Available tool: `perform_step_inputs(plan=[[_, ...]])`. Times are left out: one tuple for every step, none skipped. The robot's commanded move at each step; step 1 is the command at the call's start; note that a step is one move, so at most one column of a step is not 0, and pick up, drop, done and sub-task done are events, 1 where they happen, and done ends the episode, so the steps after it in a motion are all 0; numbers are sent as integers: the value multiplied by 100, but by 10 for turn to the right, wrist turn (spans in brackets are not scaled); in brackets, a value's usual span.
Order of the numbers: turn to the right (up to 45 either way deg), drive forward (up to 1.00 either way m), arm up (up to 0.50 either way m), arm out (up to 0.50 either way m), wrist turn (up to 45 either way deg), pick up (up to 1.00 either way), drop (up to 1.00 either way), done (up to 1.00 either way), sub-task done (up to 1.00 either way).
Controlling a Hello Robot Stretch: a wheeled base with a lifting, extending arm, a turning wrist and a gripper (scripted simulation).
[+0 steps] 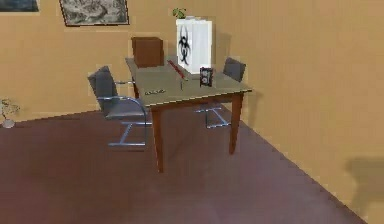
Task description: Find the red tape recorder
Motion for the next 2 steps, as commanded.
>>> perform_step_inputs(plan=[[-30, 0, 0, 0, 0, 0, 0, 0, 0], [0, 95, 0, 0, 0, 0, 0, 0, 0]])
